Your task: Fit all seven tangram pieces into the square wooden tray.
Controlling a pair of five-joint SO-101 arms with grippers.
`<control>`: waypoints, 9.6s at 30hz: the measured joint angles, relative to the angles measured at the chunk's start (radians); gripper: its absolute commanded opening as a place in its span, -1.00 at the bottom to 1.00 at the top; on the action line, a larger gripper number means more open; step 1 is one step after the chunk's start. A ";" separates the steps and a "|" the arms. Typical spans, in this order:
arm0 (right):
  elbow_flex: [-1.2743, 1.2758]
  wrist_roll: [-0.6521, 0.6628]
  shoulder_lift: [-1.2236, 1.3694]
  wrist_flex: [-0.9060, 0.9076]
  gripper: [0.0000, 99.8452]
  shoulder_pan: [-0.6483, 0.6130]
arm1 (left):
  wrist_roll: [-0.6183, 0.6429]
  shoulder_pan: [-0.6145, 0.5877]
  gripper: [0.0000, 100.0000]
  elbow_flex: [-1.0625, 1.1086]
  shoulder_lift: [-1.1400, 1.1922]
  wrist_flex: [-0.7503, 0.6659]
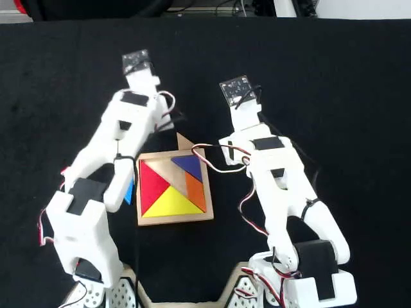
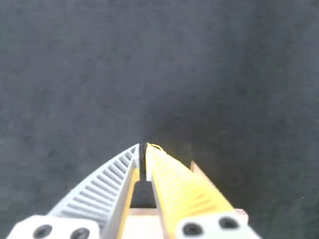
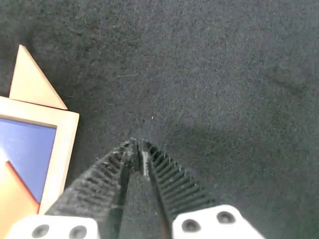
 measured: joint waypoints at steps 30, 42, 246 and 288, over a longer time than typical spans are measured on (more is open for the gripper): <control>0.000 0.000 0.000 0.000 -0.98 0.135 | -0.055 0.258 -0.93 -0.341 0.287 -0.014; 0.029 -0.087 -0.204 0.003 -0.97 0.163 | -0.055 0.153 -0.93 -0.439 0.203 0.233; -0.623 -0.402 0.537 0.511 -0.98 -0.450 | -0.112 -0.342 -0.75 0.928 -0.776 -0.400; -0.666 -0.322 0.614 0.586 -0.98 -0.448 | -0.112 -0.342 -0.75 0.928 -0.776 -0.400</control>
